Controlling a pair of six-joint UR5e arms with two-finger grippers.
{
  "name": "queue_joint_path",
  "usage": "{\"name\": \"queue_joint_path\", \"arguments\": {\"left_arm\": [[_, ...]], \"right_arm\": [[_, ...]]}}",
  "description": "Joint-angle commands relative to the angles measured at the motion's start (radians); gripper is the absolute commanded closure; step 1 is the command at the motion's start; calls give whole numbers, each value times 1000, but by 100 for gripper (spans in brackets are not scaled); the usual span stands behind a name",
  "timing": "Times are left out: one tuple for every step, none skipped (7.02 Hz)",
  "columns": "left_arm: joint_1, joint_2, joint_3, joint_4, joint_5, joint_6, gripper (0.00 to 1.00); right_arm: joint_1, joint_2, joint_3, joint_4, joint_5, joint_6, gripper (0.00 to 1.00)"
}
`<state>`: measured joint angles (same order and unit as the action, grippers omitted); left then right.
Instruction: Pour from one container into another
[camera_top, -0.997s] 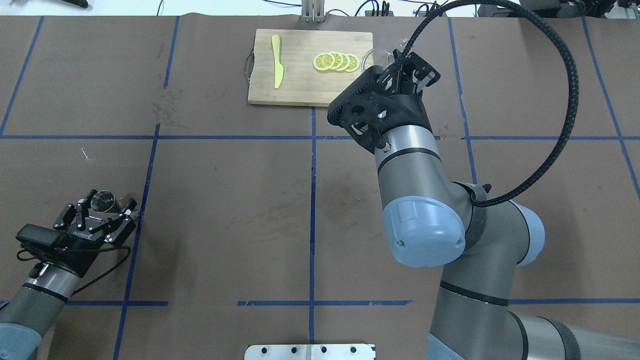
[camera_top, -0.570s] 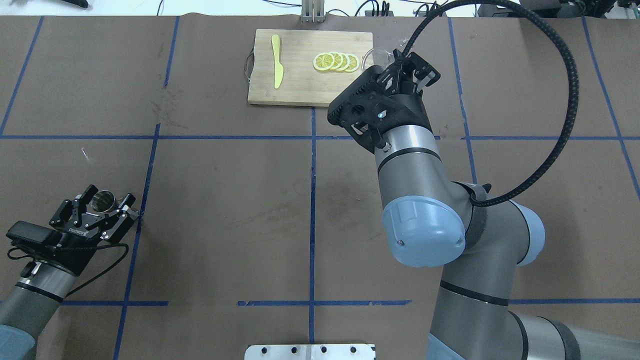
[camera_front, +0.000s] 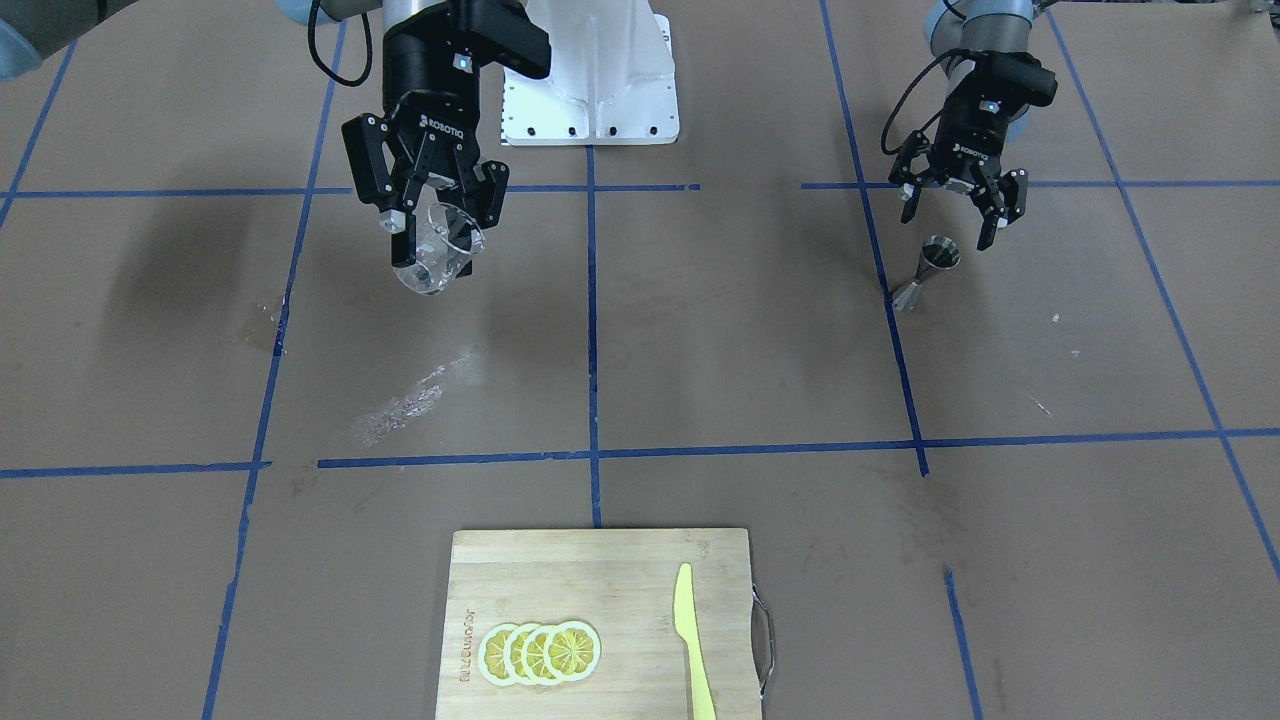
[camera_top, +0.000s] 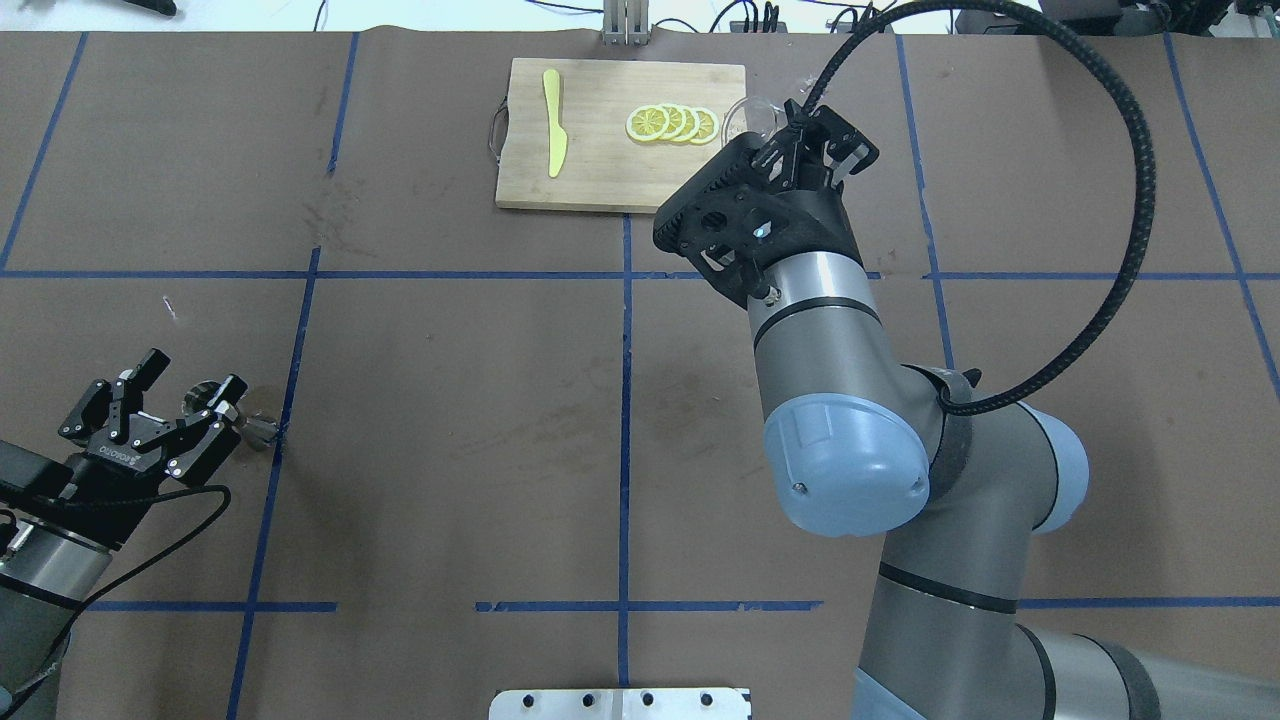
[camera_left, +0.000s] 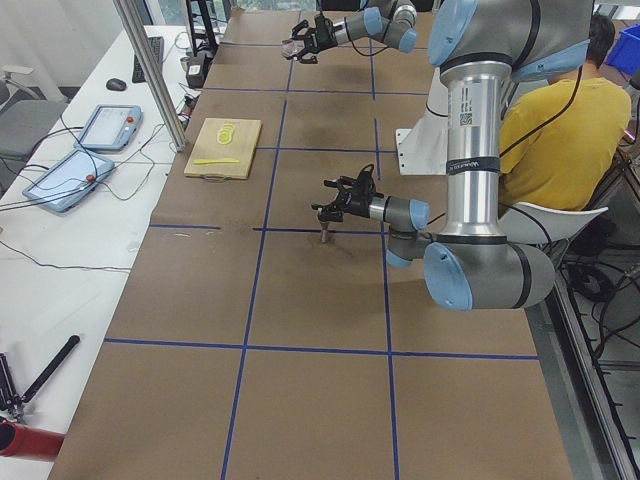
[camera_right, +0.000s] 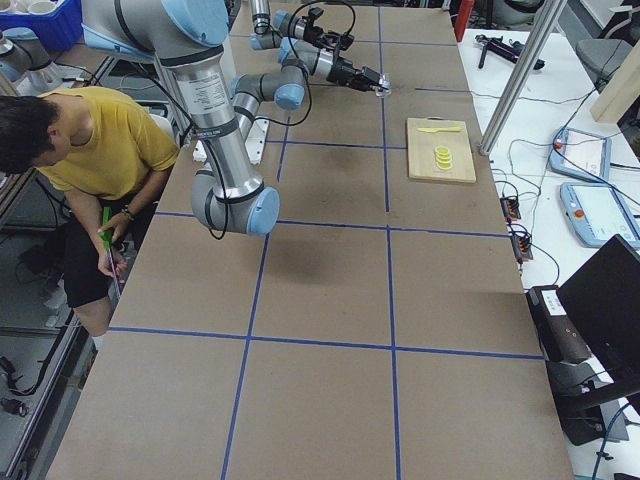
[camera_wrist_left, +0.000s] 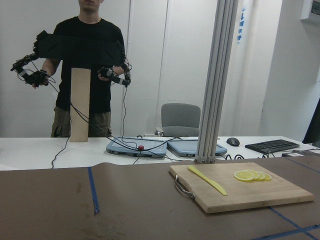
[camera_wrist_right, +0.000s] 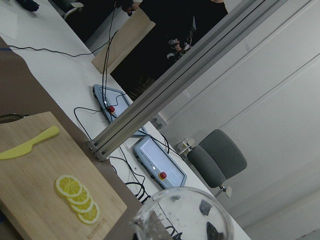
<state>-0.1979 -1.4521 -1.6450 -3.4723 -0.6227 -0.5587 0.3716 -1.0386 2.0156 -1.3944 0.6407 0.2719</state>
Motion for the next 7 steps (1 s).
{"name": "queue_joint_path", "arguments": {"left_arm": [[-182, 27, -6, 72, -269, 35, 1], [-310, 27, -4, 138, -457, 72, 1], [-445, 26, -4, 221, -643, 123, 1], [-574, 22, -1, 316, -837, 143, 1], [-675, 24, 1, 384, -991, 146, 1], [-803, 21, 2, 454, -1172, 173, 1], [-956, 15, 1, 579, -1342, 309, 1]], "right_arm": [[1, 0, 0, 0, 1, 3, 100], [1, 0, 2, 0, 1, 7, 100], [1, 0, 2, 0, 1, 10, 100], [3, 0, 2, 0, 1, 13, 100], [3, 0, 2, 5, 1, 15, 100], [3, 0, 2, 6, 1, 15, 100], [3, 0, 2, 8, 1, 17, 100]]}}
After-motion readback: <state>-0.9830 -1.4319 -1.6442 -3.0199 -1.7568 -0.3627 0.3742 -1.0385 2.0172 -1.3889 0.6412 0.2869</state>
